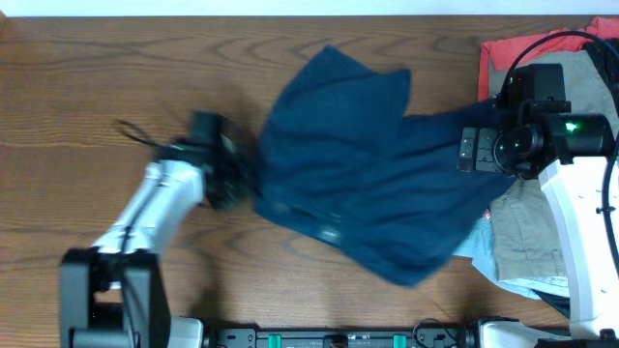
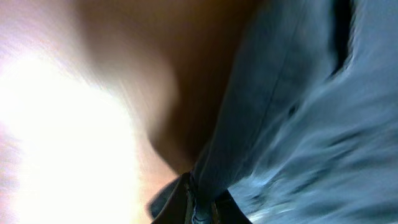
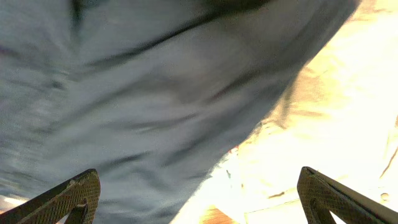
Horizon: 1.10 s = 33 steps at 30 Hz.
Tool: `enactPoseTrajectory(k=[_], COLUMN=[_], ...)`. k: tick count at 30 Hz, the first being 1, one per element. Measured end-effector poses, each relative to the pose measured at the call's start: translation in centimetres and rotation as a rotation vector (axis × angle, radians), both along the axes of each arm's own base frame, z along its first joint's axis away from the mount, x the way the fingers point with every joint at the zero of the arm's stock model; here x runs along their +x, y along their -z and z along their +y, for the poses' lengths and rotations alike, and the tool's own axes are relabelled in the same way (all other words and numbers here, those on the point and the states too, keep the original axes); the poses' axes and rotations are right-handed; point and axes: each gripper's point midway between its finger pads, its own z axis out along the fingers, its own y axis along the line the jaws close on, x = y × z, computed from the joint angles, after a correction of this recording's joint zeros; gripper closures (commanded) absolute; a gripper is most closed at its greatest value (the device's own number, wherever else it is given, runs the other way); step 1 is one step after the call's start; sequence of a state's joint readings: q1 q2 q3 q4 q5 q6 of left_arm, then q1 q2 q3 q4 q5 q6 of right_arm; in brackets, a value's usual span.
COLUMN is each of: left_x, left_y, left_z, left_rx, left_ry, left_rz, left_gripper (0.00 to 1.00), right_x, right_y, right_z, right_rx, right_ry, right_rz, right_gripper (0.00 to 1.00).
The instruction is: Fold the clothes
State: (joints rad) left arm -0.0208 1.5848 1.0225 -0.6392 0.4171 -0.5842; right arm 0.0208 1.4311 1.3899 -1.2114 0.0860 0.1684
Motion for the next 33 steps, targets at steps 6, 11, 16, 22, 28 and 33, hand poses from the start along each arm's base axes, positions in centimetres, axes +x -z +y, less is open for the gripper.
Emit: enactPoseTrajectory(k=[6,11,16,22,28,33], left_x=[3.7,-2.7,-7.5,-13.3,-16.4,-17.7], left_y=[-5.7,-4.2,-3.6,-0.8,3.7,6.5], left_z=[8.7,6.5,2.9,-2.2,-5.6,-7.1], left_rx=[0.037,-0.022,-0.04,-0.012,0.033,0.043], left_ry=[-0.193,-0.162,-0.064,0.097,0.116,0.072], left_rz=[-0.139,0.141,0.341,0.522,0.556,0.546], left_gripper=[0.37,0.27,0.27,0.27,0.29,0.67], right_x=[0.0,0.0,-0.1,-0.2,-0.2,-0.5], right_y=[0.0,0.0,0.1,0.1,0.1,0.2], right_z=[0.4,0.5,0.6,0.6,0.6,0.6], right_rx=[0.025,0.03,0.032,0.032,0.032,0.032], right_ry=[-0.008,-0.01,-0.01,-0.01,-0.01,-0.01], right_rz=[0.001,0.001,0.006,0.01,0.011,0.021], right_gripper=[0.01,0.01,0.01,0.01,0.01,0.01])
